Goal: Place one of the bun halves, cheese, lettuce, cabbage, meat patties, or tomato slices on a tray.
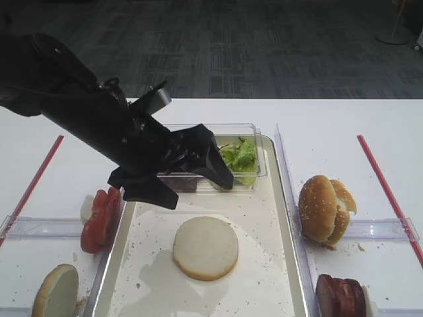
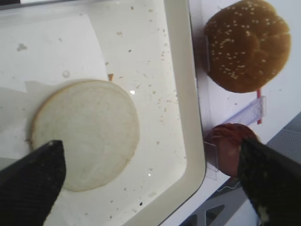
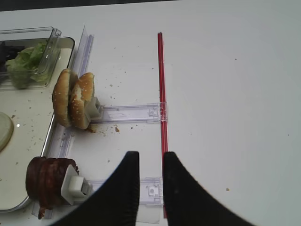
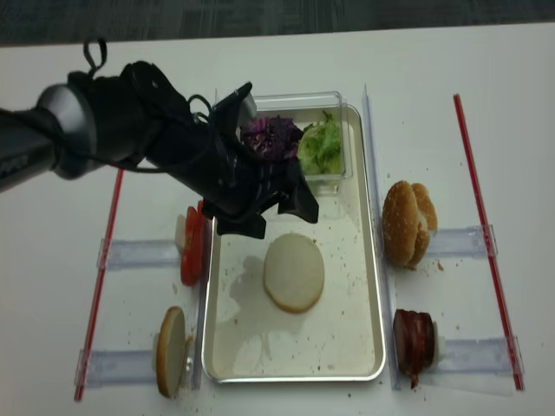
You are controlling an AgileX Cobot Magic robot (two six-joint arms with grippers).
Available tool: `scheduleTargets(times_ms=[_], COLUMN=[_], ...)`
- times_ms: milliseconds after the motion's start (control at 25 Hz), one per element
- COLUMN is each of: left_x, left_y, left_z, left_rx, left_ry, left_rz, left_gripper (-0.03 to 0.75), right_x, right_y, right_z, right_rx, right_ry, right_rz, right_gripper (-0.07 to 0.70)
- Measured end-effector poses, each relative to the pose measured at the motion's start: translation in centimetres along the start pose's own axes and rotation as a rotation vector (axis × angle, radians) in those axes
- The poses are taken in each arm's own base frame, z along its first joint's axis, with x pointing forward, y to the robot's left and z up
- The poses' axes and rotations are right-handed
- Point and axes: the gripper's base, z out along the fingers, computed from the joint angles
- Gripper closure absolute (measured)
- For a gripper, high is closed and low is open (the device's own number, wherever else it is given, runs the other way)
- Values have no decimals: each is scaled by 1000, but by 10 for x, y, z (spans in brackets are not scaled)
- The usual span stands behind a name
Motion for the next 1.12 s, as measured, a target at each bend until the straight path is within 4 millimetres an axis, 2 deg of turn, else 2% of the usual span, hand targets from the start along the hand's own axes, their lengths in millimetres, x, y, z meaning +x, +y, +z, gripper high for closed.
scheduleTargets(times_ms=[320,560,720,1120], left_x=[14,26,31,44], left_y=[-37,-53,-48,-12], left_z=[-50,-76,-79,-93], left_rx=[58,74,-5,-443], left_ry=[-88,-131,-107,-14], left_rz=[40,54,45,6], left_gripper=[30,30,30,30], right_x=[0,0,0,0], right_y=[0,0,0,0], right_z=[0,0,0,0], right_rx=[0,0,0,0], right_ry=[0,0,0,0], right_rz=[0,0,0,0], right_gripper=[456,455,455,455])
